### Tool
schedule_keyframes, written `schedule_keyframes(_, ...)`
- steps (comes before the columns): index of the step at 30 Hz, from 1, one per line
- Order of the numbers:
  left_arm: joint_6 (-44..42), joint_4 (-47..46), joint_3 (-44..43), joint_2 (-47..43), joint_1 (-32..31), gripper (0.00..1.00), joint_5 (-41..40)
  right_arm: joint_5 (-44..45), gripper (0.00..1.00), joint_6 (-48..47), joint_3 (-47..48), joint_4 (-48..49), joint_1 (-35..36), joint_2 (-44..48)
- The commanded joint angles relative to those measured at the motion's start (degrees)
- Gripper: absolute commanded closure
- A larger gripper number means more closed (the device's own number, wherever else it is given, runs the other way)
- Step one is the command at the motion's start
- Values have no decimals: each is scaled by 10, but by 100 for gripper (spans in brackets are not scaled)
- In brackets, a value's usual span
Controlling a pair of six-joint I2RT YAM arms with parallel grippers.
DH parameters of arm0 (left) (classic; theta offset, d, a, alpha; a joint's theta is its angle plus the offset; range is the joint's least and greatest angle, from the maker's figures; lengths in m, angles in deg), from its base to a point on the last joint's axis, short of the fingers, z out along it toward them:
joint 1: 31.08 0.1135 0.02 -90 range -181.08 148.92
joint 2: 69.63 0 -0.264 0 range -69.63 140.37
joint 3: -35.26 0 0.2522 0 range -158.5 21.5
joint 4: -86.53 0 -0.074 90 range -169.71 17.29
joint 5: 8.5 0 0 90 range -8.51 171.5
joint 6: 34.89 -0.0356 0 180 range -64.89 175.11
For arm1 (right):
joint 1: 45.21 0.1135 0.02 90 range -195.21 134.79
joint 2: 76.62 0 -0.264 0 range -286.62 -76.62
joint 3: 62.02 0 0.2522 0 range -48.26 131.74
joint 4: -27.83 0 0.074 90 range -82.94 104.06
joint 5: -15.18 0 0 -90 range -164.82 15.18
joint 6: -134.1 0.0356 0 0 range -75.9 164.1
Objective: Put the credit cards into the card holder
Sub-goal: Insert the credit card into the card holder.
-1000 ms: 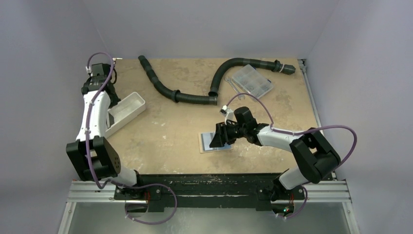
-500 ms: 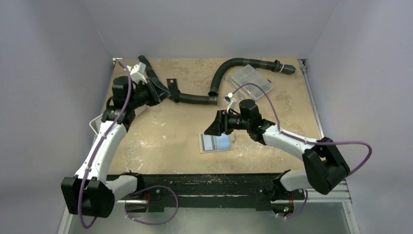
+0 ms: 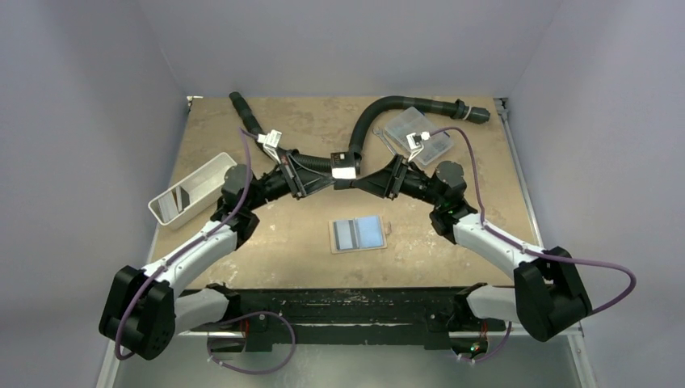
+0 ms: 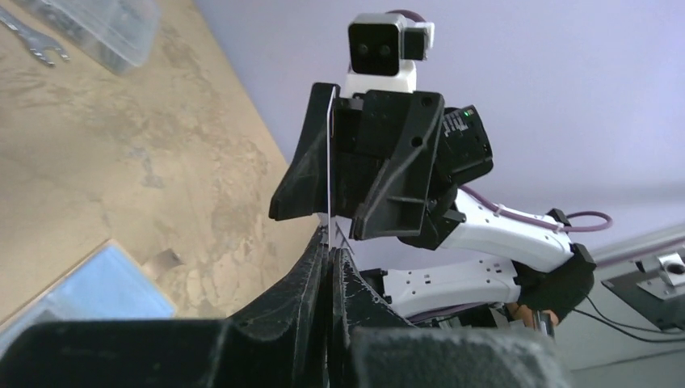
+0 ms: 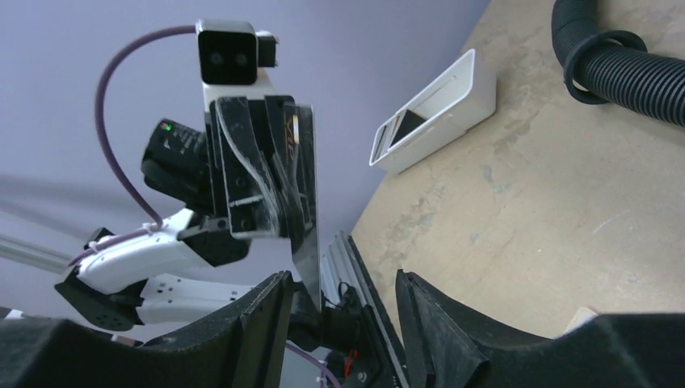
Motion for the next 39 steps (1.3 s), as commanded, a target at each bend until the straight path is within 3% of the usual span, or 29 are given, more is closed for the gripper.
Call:
schedule_keyframes(1,55,-153,20,15,-30,100,0,-6,44,31,1,46,-6,17)
schedule_keyframes(5,65,-182,29,34,-46,100,1,-8,56,59,-12,82,-8,19)
schedule_keyframes(8,57,-175,32,45,-58,100,-1,-14,77,72,-24,98,-10,24)
schedule_keyframes(9,48,-149,30,51,-59,100,-1,-16,92,66,-26,78,-12,26)
schedule_keyframes(10,30,-102,23,56,-59,100,0,-22,100,42,-22,38,-17,31)
schedule_keyframes(13,-125,240,-54,95,-58,69,-70,7,100,-132,19,-244,-32,54)
schedule_keyframes(15,-215,402,-100,131,-59,60,-122,80,100,-276,56,-443,-34,47)
schedule_keyframes(17,-252,421,-105,152,-60,57,-108,127,100,-363,76,-561,-34,11)
schedule_keyframes(19,-238,345,-91,168,-66,57,-42,92,100,-415,94,-635,-34,-25)
schedule_keyframes(21,-224,285,-86,197,-80,61,15,15,100,-407,81,-617,-34,-41)
schedule_keyframes(25,-247,289,-107,249,-96,74,32,-34,100,-396,57,-570,-34,-68)
schedule_keyframes(30,-277,300,-125,316,-100,76,55,-52,100,-375,27,-508,-34,-107)
schedule_keyframes(39,-334,372,-151,373,-100,79,22,-72,100,-346,-12,-435,-50,-107)
